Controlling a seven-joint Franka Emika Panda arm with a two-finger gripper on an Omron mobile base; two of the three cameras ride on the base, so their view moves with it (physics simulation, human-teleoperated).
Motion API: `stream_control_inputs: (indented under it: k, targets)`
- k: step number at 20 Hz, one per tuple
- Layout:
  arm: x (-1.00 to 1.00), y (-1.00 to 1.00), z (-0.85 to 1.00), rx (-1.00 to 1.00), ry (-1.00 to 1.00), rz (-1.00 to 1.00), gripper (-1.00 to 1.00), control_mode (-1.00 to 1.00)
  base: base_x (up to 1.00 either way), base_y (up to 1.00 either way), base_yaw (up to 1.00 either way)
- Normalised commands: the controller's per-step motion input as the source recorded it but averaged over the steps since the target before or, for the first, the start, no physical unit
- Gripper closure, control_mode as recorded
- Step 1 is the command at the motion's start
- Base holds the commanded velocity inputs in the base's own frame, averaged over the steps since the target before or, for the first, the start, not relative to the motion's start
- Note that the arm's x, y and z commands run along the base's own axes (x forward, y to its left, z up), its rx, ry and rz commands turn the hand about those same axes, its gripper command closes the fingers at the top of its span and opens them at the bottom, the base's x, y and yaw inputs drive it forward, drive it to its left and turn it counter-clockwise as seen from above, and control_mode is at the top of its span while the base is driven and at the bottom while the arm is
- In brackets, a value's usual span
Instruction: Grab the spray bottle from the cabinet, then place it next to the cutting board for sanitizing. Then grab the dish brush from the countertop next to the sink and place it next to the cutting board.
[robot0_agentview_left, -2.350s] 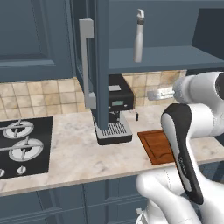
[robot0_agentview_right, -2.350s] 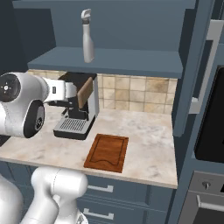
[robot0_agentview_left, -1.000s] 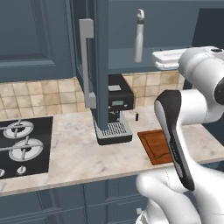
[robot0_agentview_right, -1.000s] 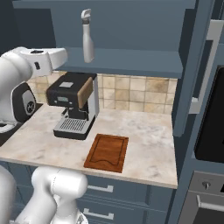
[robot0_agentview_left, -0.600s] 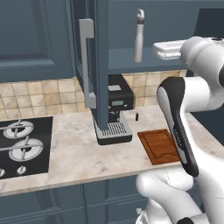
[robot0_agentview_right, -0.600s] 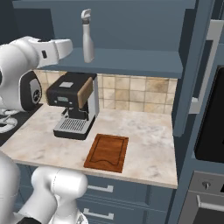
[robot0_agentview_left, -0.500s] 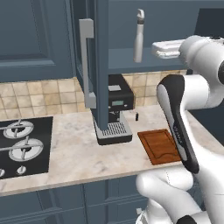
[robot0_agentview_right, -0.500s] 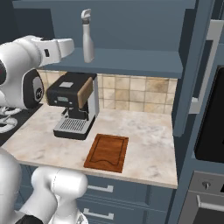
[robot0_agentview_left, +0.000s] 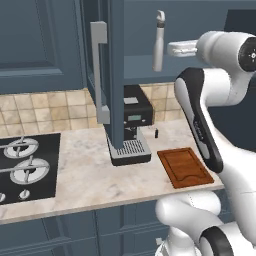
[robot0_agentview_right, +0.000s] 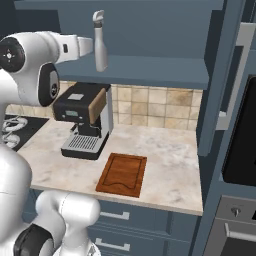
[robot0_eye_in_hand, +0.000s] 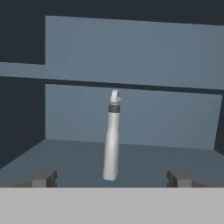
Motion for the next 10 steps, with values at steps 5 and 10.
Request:
stream_control_inputs:
  k: [5,10]
  targets:
    - [0.39,0.00,0.00,0.00,0.00,0.00,-1.00,-1.00,0.00,0.00,0.00]
    - [0.45,0.00,0.00,0.00,0.00,0.00,-1.00,-1.00,0.00,0.00,0.00]
